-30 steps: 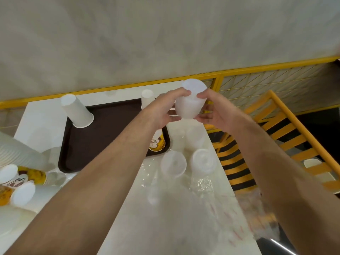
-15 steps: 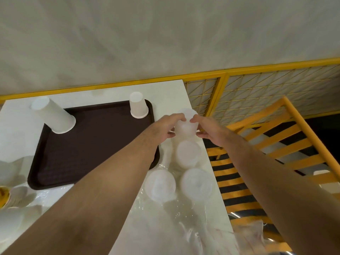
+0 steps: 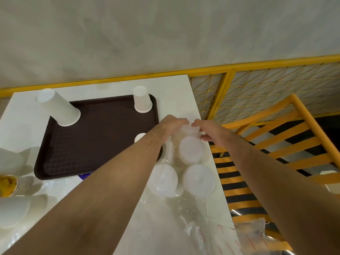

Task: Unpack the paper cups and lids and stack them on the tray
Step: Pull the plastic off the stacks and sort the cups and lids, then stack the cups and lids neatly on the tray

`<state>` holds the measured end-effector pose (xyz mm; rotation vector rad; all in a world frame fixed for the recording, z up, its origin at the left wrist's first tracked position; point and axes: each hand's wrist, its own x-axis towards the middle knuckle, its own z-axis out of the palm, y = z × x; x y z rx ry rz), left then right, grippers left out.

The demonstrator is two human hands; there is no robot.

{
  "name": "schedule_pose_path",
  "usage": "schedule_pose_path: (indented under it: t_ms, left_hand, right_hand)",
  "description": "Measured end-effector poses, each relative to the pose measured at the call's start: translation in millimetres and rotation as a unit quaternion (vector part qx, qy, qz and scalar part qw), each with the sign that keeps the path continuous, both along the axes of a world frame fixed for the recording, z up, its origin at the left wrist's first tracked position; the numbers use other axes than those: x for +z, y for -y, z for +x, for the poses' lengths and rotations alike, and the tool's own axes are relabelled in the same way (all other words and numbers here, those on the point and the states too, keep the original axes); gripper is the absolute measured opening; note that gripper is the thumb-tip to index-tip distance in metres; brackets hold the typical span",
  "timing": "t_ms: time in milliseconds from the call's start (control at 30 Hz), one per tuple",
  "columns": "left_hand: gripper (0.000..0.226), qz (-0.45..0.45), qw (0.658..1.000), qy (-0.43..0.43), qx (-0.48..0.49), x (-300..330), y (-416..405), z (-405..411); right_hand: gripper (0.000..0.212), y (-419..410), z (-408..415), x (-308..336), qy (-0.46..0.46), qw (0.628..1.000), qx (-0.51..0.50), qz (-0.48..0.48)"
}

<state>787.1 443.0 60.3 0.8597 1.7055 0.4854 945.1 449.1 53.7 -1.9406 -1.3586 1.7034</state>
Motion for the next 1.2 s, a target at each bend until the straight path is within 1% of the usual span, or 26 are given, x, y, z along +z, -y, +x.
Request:
schedule_pose_path:
  t_ms: [100, 133, 200, 300, 333, 467, 533, 700, 833, 933, 1100, 1200]
  left_hand:
    - [0.052, 0.025, 1.0, -0.005, 0.001, 15.4, 6.5, -4.9]
    - [0.054, 0.04, 0.999, -0.011, -0.005, 20.8, 10.3, -7.1]
    - [0.056, 0.079, 0.996, -0.024, -0.013, 32.5, 20.8, -12.5]
    - [0.046, 0.148, 0.988, -0.034, -0.013, 53.5, 42.1, -21.4]
    - [0.042, 0.169, 0.985, -0.033, -0.014, 62.0, 50.6, -24.7]
    - [0.03, 0.228, 0.973, -0.028, -0.019, 99.6, 90.3, -42.7]
    - [0.025, 0.252, 0.967, -0.029, -0.023, 117.5, 113.3, -56.3]
    - [0.017, 0.288, 0.957, -0.045, -0.011, 147.6, 172.3, -104.7]
    - [0.014, 0.304, 0.951, -0.062, 0.015, 159.5, 215.7, -155.9]
    - [0.013, 0.313, 0.945, -0.082, 0.043, 161.6, 247.7, -199.9]
    - [0.013, 0.298, 0.947, -0.097, 0.073, 157.2, 294.6, -281.4]
    - [0.016, 0.323, 0.932, -0.106, 0.127, 152.5, 314.1, -332.4]
  right_hand:
    - [0.032, 4.0, 0.1, 16.7, 0.001, 1.0, 0.0, 0.031]
    - [0.03, 4.8, 0.1, 22.2, 0.007, 0.999, -0.006, 0.054]
    - [0.034, 8.5, -0.8, 33.3, 0.029, 0.992, -0.013, 0.121]
    - [0.036, 17.3, -4.6, 54.9, 0.058, 0.974, -0.023, 0.218]
    - [0.033, 20.7, -6.6, 62.8, 0.059, 0.968, -0.022, 0.242]
    - [0.018, 39.5, -27.2, 97.2, 0.022, 0.953, -0.003, 0.302]
    - [0.018, 53.7, -44.5, 115.1, 0.0, 0.944, 0.014, 0.328]
    - [0.018, 94.2, -102.9, 155.9, -0.049, 0.928, 0.044, 0.366]
    - [0.023, 128.5, -161.8, 172.1, -0.072, 0.922, 0.076, 0.374]
    - [0.022, 154.1, -209.2, 174.2, -0.078, 0.918, 0.104, 0.376]
    - [0.014, 195.5, -291.5, 169.7, -0.071, 0.917, 0.134, 0.368]
    - [0.014, 210.9, -342.3, 163.4, -0.081, 0.917, 0.136, 0.365]
